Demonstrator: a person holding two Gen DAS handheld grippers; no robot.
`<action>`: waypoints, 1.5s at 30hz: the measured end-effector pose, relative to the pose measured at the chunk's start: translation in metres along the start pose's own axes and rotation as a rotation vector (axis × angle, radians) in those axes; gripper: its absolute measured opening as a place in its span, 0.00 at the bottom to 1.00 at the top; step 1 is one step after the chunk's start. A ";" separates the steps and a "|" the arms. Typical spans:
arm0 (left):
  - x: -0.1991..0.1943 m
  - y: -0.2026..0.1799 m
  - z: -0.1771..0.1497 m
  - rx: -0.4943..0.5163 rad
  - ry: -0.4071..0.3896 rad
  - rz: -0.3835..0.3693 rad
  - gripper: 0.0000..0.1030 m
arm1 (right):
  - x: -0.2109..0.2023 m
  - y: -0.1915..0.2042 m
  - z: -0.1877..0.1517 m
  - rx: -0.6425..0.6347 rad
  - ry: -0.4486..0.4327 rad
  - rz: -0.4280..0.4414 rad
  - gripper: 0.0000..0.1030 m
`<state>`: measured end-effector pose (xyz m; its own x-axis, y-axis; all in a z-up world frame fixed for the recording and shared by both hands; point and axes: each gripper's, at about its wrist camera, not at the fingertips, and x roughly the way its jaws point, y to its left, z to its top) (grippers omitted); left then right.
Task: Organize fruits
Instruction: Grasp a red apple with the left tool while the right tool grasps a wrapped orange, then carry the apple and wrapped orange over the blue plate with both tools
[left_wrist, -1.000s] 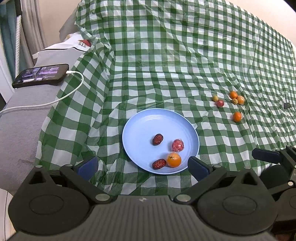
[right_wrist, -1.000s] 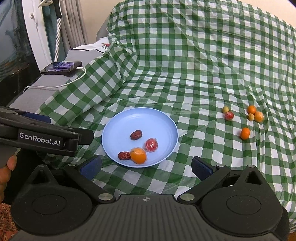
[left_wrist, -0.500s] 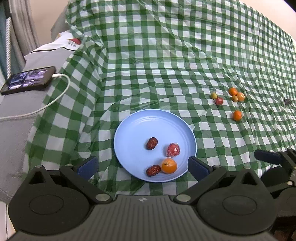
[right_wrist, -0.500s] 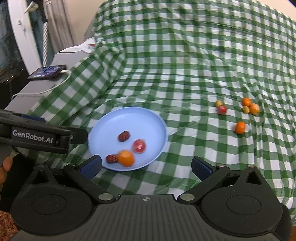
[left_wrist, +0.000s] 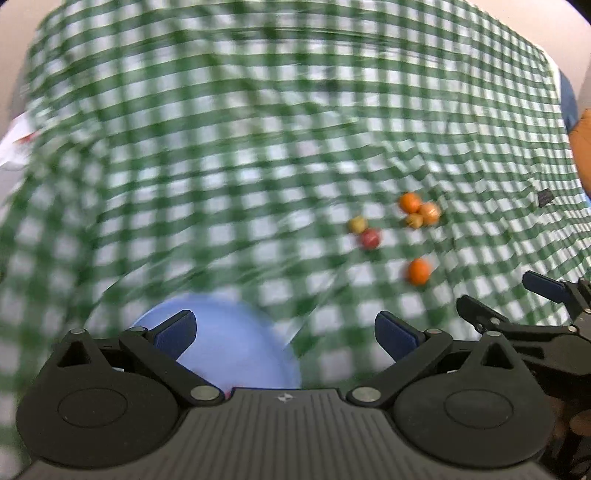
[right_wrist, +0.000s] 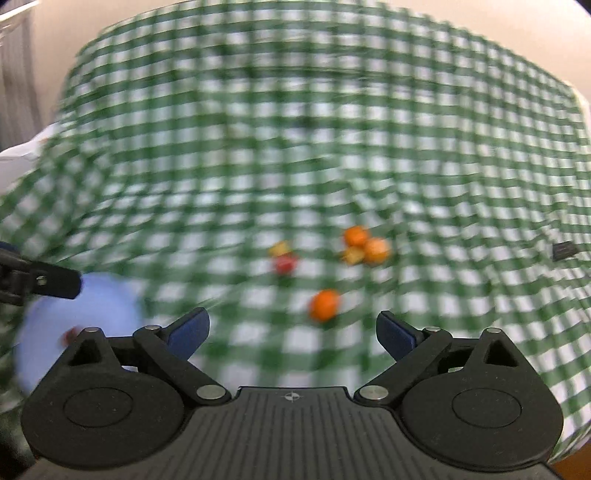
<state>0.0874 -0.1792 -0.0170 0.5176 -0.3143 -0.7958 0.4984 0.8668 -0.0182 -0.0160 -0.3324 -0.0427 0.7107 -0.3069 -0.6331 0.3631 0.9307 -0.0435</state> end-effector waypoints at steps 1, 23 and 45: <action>0.013 -0.010 0.010 0.010 -0.004 -0.011 1.00 | 0.013 -0.011 0.004 0.001 -0.005 -0.021 0.92; 0.236 -0.082 0.080 -0.016 0.193 -0.065 0.61 | 0.237 -0.088 0.030 -0.042 0.100 0.037 0.38; 0.081 -0.046 0.034 0.061 0.179 0.084 0.31 | 0.064 -0.066 0.010 0.087 0.038 0.007 0.38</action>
<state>0.1300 -0.2577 -0.0604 0.4299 -0.1634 -0.8880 0.5027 0.8603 0.0851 0.0115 -0.4150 -0.0728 0.6907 -0.2914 -0.6618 0.4107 0.9114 0.0273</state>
